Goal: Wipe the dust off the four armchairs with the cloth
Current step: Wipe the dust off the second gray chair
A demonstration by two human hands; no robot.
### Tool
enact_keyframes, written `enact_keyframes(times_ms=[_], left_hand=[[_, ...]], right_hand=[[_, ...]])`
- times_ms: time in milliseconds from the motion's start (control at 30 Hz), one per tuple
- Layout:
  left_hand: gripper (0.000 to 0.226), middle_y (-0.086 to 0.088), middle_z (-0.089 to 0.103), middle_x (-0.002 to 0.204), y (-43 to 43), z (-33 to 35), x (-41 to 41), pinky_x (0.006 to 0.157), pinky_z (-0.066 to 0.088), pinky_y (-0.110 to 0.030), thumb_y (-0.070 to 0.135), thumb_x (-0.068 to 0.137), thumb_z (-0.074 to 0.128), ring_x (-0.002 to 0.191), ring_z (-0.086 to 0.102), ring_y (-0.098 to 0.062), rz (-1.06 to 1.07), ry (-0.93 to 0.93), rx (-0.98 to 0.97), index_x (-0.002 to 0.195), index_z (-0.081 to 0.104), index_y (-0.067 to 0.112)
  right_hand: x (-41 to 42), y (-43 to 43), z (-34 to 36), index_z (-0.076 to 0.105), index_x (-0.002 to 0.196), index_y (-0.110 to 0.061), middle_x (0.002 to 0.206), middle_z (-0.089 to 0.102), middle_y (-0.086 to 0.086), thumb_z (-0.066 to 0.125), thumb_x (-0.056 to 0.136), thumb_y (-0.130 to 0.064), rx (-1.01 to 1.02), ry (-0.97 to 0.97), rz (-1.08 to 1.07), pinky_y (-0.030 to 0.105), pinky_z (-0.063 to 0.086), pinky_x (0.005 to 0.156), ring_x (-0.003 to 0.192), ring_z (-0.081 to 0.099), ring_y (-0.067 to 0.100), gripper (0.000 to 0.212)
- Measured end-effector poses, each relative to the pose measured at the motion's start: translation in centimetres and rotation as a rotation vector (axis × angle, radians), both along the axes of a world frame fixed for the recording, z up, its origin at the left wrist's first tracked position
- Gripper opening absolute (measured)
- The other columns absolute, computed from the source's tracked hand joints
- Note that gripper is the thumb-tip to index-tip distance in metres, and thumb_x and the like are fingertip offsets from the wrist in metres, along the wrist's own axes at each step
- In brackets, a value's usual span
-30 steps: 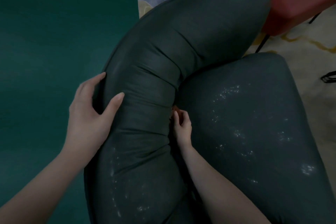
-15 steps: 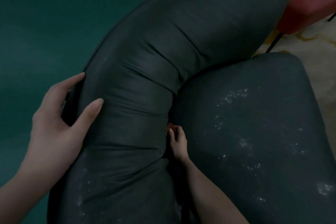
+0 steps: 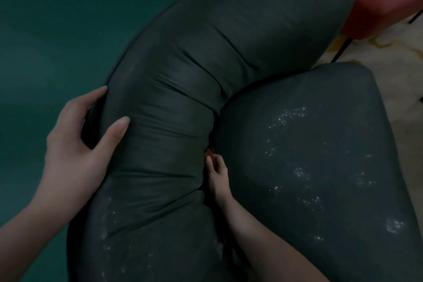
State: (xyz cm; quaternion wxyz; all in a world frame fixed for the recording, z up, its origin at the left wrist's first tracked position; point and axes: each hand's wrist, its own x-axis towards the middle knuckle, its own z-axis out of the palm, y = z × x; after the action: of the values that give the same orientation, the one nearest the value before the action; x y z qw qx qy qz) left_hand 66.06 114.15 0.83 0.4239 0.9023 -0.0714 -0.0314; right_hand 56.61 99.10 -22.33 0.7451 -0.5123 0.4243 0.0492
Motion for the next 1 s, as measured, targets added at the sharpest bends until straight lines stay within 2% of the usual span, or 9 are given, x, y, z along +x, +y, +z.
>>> enact_keyframes(times_ms=[100,233,367,433,567,667,800,900,1000], left_hand=[[0.052,0.011,0.055,0.134,0.0,-0.2,0.1,0.108,0.042,-0.039,0.059,0.085,0.063,0.124,0.052,-0.003,-0.007,-0.012,-0.004,0.133,0.048,0.045],[0.058,0.011,0.055,0.133,0.3,-0.5,0.4,0.109,0.042,-0.038,0.058,0.083,0.061,0.124,0.053,-0.006,-0.008,-0.015,-0.004,0.136,0.05,0.039],[0.048,0.025,0.053,0.121,0.0,-0.4,0.3,0.106,0.04,-0.021,0.051,0.089,0.066,0.12,0.051,-0.002,-0.024,-0.044,-0.003,0.133,0.049,0.041],[0.046,0.025,0.052,0.12,0.0,-0.3,0.3,0.105,0.039,-0.016,0.046,0.087,0.065,0.119,0.05,-0.001,-0.019,-0.045,0.001,0.13,0.047,0.042],[0.051,0.011,0.052,0.132,0.0,-0.2,0.3,0.107,0.039,-0.031,0.048,0.089,0.066,0.124,0.051,-0.007,-0.039,-0.042,0.019,0.135,0.049,0.036],[0.057,0.011,0.05,0.131,-0.1,-0.1,0.3,0.108,0.039,-0.032,0.047,0.089,0.067,0.124,0.05,-0.009,-0.031,-0.034,0.037,0.139,0.049,0.026],[0.064,0.013,0.049,0.131,-0.1,0.0,0.3,0.108,0.039,-0.032,0.057,0.084,0.058,0.125,0.05,-0.009,-0.043,-0.032,0.02,0.139,0.048,0.026],[0.065,0.012,0.048,0.131,-0.1,0.0,0.3,0.11,0.039,-0.036,0.058,0.084,0.056,0.126,0.049,-0.01,-0.05,-0.032,0.022,0.139,0.047,0.026],[0.064,0.013,0.048,0.132,0.0,0.0,0.3,0.111,0.039,-0.038,0.06,0.083,0.057,0.128,0.049,-0.01,-0.044,-0.019,0.008,0.138,0.047,0.029]], right_hand=[[-0.6,-0.5,3.3,0.062,0.098,-0.013,0.1,0.067,0.008,0.051,0.102,-0.021,0.023,-0.075,-0.007,0.034,0.049,0.089,0.097,0.061,0.02,0.014],[-1.5,-0.9,8.3,0.065,0.105,-0.014,0.105,0.07,0.007,0.051,0.103,-0.023,0.0,-0.163,0.026,0.032,0.051,0.093,0.102,0.065,0.02,0.017],[-2.1,-0.9,12.0,0.064,0.102,-0.014,0.1,0.069,0.004,0.052,0.102,-0.023,-0.017,-0.239,0.003,0.033,0.051,0.089,0.094,0.064,0.015,0.015],[-2.3,-0.8,13.4,0.063,0.1,-0.015,0.094,0.067,-0.001,0.053,0.101,-0.025,-0.083,-0.302,0.022,0.03,0.051,0.085,0.089,0.062,0.01,0.014],[-3.1,-0.5,15.9,0.063,0.098,-0.016,0.086,0.065,-0.005,0.055,0.096,-0.034,-0.252,-0.405,0.114,0.029,0.052,0.078,0.083,0.062,0.009,0.02],[-3.5,-0.2,17.4,0.064,0.099,-0.012,0.088,0.064,-0.005,0.055,0.094,-0.038,-0.394,-0.475,0.176,0.029,0.051,0.075,0.083,0.062,0.011,0.027],[-3.8,0.6,19.5,0.065,0.098,-0.009,0.094,0.064,-0.003,0.06,0.092,-0.03,-0.55,-0.584,0.247,0.028,0.051,0.078,0.088,0.061,0.01,0.022],[-4.2,1.0,20.4,0.066,0.1,-0.011,0.097,0.064,-0.003,0.063,0.091,-0.028,-0.567,-0.636,0.295,0.028,0.051,0.08,0.091,0.061,0.008,0.019],[-4.5,0.4,19.2,0.066,0.1,-0.012,0.096,0.067,-0.004,0.061,0.093,-0.03,-0.515,-0.516,0.16,0.022,0.049,0.083,0.091,0.062,0.008,0.02]])
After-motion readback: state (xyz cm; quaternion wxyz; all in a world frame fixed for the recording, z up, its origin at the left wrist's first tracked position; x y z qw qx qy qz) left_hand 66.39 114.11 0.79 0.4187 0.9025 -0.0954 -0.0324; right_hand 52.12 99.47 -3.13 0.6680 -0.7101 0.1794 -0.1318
